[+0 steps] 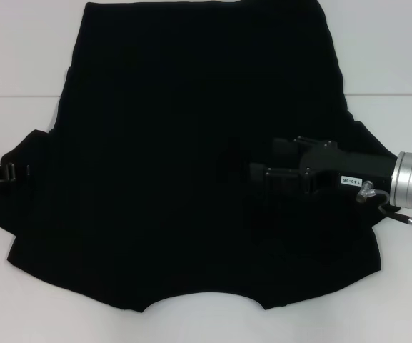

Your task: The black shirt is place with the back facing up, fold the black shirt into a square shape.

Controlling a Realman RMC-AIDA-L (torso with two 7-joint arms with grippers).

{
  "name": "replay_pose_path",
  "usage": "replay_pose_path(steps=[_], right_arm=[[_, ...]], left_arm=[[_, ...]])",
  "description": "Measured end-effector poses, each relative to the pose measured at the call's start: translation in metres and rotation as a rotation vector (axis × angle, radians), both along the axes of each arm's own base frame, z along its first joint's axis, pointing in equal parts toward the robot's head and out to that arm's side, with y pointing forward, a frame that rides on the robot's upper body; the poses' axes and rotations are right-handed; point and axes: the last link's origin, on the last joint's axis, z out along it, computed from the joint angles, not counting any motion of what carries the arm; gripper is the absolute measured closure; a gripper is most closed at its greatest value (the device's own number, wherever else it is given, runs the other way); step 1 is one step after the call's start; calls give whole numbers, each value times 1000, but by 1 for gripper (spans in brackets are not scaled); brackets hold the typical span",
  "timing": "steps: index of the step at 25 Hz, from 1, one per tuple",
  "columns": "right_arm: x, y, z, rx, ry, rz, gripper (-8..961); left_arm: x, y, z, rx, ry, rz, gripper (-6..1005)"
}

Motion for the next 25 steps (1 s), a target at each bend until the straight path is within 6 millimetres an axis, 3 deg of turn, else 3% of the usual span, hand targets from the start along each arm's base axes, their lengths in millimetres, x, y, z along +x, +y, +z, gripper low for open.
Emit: replay_pose_path(steps=[4, 15, 21, 25], right_arm=[[0, 0, 0, 1, 1, 0, 39], [-1, 0, 0, 2, 1, 3, 39], [-1, 1, 0, 5, 2, 5, 39], [-1, 3, 1, 20, 5, 0, 39]], left_arm=[[-1, 0, 1, 1, 16, -1, 325], [-1, 1, 3, 10, 22, -2, 795], [-1, 1, 3, 10, 21, -2, 979], [-1, 1, 5, 16, 22, -1, 980]])
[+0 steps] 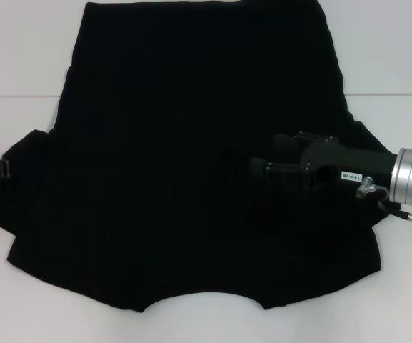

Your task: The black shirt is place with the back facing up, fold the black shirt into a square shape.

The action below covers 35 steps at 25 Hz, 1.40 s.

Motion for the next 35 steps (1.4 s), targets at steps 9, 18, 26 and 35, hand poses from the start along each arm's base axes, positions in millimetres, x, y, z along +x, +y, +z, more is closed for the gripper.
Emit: replay_pose_path(steps=[9, 18, 26, 35], right_arm=[[0, 3, -2, 21, 15, -25, 38], [-1, 3, -1, 24, 24, -28, 38], [-1, 3, -1, 25, 25, -29, 38], [-1, 3, -1, 25, 24, -29, 38]], left_arm=[[-11, -9, 20, 56, 18, 22, 979], [-17, -13, 24, 75, 20, 37, 980], [-20, -16, 33, 103, 20, 45, 979], [-15, -11, 35, 99, 39, 23, 980]])
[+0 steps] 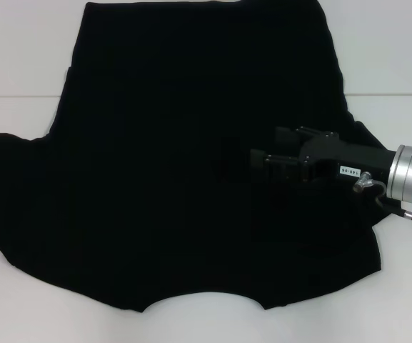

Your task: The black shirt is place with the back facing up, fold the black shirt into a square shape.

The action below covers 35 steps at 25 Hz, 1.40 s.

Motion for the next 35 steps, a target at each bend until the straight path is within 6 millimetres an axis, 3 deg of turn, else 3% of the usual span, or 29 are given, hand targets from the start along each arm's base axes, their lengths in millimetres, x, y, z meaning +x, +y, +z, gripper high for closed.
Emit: replay_pose_path(steps=[25, 35], right_arm=[[1, -1, -1, -4, 4, -6, 39], [3, -4, -1, -11, 10, -13, 39]], left_arm=[[10, 13, 0, 2, 47, -46, 980], [32, 18, -13, -59, 51, -112, 979]])
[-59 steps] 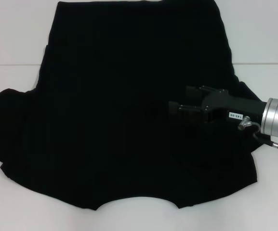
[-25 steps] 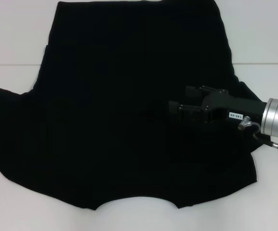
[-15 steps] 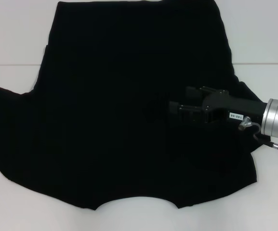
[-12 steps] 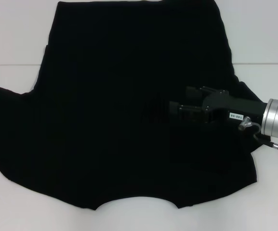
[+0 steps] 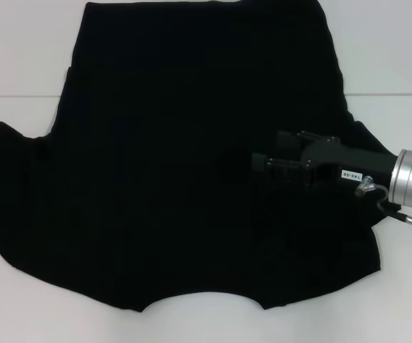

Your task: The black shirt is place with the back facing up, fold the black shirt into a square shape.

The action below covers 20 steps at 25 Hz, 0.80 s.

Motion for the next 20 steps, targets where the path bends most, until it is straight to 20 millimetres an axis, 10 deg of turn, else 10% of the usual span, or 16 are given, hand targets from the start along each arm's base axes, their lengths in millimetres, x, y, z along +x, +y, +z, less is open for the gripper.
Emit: replay_pose_path(steps=[20], right_arm=[[3, -3, -2, -5, 1, -9, 39]], left_arm=[[69, 0, -48, -226, -76, -229, 979]])
